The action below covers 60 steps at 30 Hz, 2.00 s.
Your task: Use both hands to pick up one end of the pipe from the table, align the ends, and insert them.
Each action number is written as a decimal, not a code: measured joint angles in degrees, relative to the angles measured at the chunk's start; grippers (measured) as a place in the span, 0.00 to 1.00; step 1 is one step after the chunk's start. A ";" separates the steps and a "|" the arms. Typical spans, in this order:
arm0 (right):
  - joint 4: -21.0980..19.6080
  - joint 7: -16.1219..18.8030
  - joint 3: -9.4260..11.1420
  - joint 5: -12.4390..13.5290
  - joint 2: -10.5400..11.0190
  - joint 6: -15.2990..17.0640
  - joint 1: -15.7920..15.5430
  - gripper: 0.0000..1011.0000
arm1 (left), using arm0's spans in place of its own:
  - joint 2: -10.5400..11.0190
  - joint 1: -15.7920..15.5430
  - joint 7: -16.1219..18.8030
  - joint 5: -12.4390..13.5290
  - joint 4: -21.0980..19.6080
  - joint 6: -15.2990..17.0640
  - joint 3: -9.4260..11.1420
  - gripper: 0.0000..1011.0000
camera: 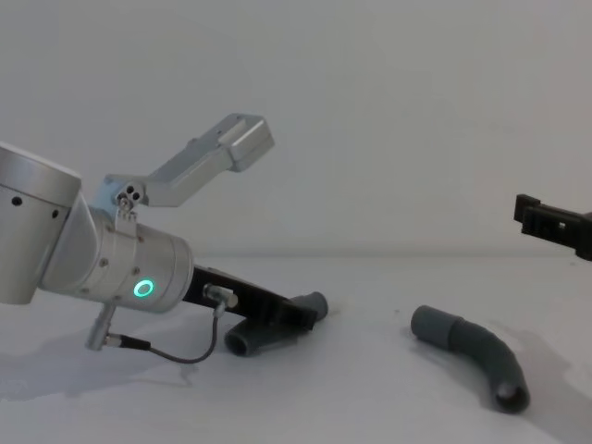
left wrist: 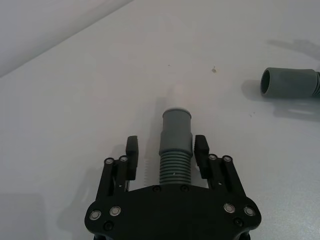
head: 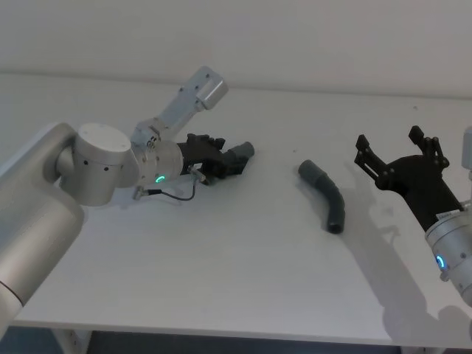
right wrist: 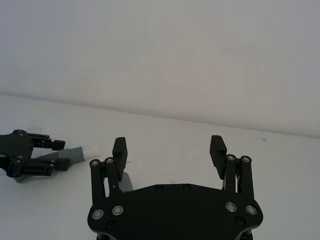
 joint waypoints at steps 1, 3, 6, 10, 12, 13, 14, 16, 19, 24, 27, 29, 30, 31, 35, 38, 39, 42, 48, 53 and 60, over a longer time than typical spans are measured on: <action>0.00 0.00 0.00 0.00 0.00 0.00 0.00 0.99 | 0.00 -0.01 0.00 -0.01 0.01 0.04 0.00 0.66; 0.00 0.00 0.00 0.00 -0.01 0.00 0.00 0.99 | -0.01 -0.03 -0.02 -0.02 0.02 0.13 0.02 0.58; 0.00 0.00 0.00 0.00 -0.01 0.00 0.00 0.99 | -0.03 -0.05 -0.03 -0.03 0.04 0.20 0.04 0.51; 0.00 0.00 0.00 0.00 0.00 0.00 0.00 0.99 | -0.05 -0.07 -0.05 -0.06 0.07 0.29 0.05 0.41; 0.00 0.00 0.00 0.00 -0.01 0.00 0.00 0.99 | -0.05 -0.08 -0.06 -0.07 0.08 0.32 0.05 0.35; 0.00 0.00 0.00 0.00 -0.01 0.00 0.00 0.99 | -0.06 -0.09 -0.06 -0.07 0.09 0.34 0.05 0.35; 0.00 0.00 0.00 0.00 -0.01 0.00 0.00 0.99 | -0.06 -0.09 -0.07 -0.08 0.09 0.35 0.05 0.35; 0.00 0.00 0.00 0.00 -0.01 0.00 0.00 0.99 | -0.07 -0.11 -0.08 -0.08 0.10 0.38 0.06 0.35; 0.00 0.00 0.00 0.00 0.00 0.00 0.00 0.99 | -0.09 -0.12 -0.10 -0.08 0.12 0.41 0.05 0.35; -0.08 0.04 -0.07 -0.06 -0.01 0.22 0.03 0.99 | -0.09 -0.13 -0.10 -0.08 0.13 0.44 0.05 0.35; -0.34 0.27 -0.42 -0.34 0.05 0.95 0.20 0.99 | -0.10 -0.13 -0.11 -0.09 0.13 0.47 0.05 0.35; -0.61 0.43 -0.76 -0.56 0.14 1.90 0.38 0.99 | -0.10 -0.13 -0.10 -0.08 0.13 0.48 0.05 0.35; -0.76 0.50 -0.96 -0.66 0.18 2.27 0.48 0.99 | -0.10 -0.13 -0.10 -0.08 0.13 0.48 0.05 0.35; -0.87 0.59 -1.11 -0.79 0.21 2.69 0.56 0.99 | -0.10 -0.13 -0.10 -0.08 0.13 0.48 0.05 0.35; -1.59 1.10 -2.48 -1.58 0.44 6.34 1.27 0.99 | -0.10 -0.13 -0.11 -0.08 0.13 0.51 0.05 0.35; -1.86 1.30 -3.15 -1.96 0.52 8.25 1.70 0.99 | -0.10 -0.13 -0.11 -0.08 0.13 0.52 0.05 0.35; -2.05 1.44 -3.75 -2.25 0.53 9.82 2.06 0.99 | -0.10 -0.13 -0.11 -0.08 0.13 0.53 0.05 0.35; -2.28 1.65 -4.73 -2.64 0.43 12.53 2.70 0.99 | -0.09 -0.13 -0.11 -0.08 0.13 0.53 0.05 0.35; -2.36 1.68 -5.98 -3.14 -0.29 17.62 3.67 0.99 | -0.09 -0.13 -0.10 -0.07 0.13 0.53 0.05 0.35; -2.17 1.52 -6.45 -3.23 -0.99 20.27 4.13 0.99 | -0.10 -0.13 -0.10 -0.08 0.12 0.53 0.05 0.35; -1.10 1.25 -6.60 -3.32 -1.98 23.14 4.70 0.99 | -0.09 -0.12 -0.10 -0.08 0.13 0.53 0.05 0.35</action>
